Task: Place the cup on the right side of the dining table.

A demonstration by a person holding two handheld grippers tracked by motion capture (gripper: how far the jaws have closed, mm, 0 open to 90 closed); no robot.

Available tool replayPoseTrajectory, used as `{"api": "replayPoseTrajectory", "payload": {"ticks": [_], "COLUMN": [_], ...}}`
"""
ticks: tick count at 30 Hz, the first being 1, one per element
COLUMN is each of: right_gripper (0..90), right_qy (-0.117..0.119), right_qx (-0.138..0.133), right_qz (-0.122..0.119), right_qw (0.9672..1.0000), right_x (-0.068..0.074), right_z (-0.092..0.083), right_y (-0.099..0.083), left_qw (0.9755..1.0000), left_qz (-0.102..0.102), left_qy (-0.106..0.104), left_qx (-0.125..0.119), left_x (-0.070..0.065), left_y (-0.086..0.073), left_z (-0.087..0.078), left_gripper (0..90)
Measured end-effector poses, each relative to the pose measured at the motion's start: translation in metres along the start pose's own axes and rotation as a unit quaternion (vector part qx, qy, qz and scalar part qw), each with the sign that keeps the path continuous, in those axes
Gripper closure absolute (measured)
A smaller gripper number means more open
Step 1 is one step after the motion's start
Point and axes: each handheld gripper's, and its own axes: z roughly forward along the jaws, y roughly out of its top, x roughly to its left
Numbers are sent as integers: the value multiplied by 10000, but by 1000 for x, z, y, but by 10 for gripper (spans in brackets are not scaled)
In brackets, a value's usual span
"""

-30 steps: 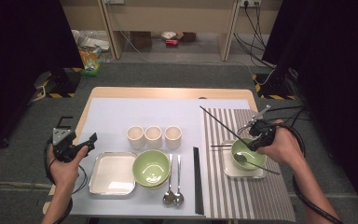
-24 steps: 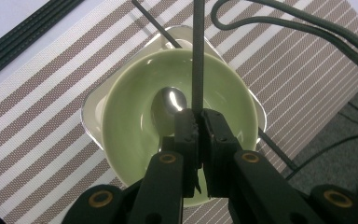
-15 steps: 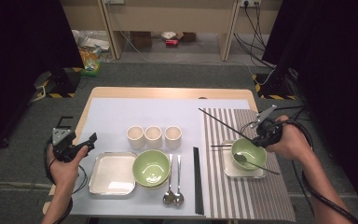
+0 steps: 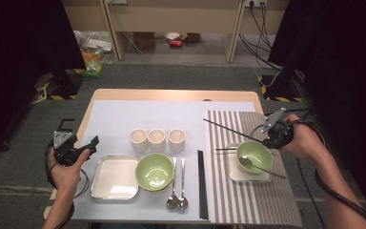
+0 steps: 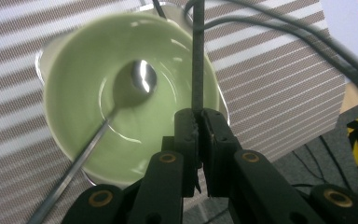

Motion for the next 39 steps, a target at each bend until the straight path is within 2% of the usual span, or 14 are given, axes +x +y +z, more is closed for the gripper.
{"api": "replayPoseTrajectory", "payload": {"ticks": [3,4,6,7,8,9,12,14,18,19,24,27,32,39], "right_gripper": [859,859,860,860,859,859,860,859,859,859,859,859,859,859], "right_qy": [75,102,100,155,162,156,155,186,219,197,191,187,205,205], "right_qx": [-19,-43,40,5,51,62,63,173,266,249,260,377,466,549], "right_qz": [-122,-272,-379,-557,-455,-484,-694,-896,-978,-1078,-1145,-1105,-1265,-1346], "right_qw": [9999,9996,9992,9983,9988,9987,9974,9956,9946,9937,9929,9930,9907,9892], "right_x": [-5,-9,-12,-15,-15,-16,-21,-23,-28,-31,-36,-38,-43,-49], "right_z": [-1,-2,-2,-1,-1,-1,1,2,6,7,8,9,12,18], "right_y": [-3,-5,-6,-7,-8,-8,-11,-12,-19,-20,-26,-29,-31,-31], "left_qw": [10000,10000,10000,10000,10000,10000,10000,10000,10000,10000,10000,10000,10000,9999], "left_qz": [-7,-7,-9,-5,-3,-4,-14,-16,-15,-18,-6,-11,6,-8], "left_qy": [4,6,6,9,9,11,8,23,34,36,48,57,77,96], "left_qx": [7,12,10,13,10,10,-1,2,3,5,31,38,49,44], "left_x": [1,1,1,0,0,1,1,1,2,2,2,2,2,4], "left_y": [0,0,0,0,0,0,0,0,0,-1,-1,-2,-2,-3], "left_z": [0,0,0,0,0,0,0,0,0,0,1,1,0,0], "left_gripper": [152,153,152,152,152,152,153,153,153,153,153,154,154,155]}}
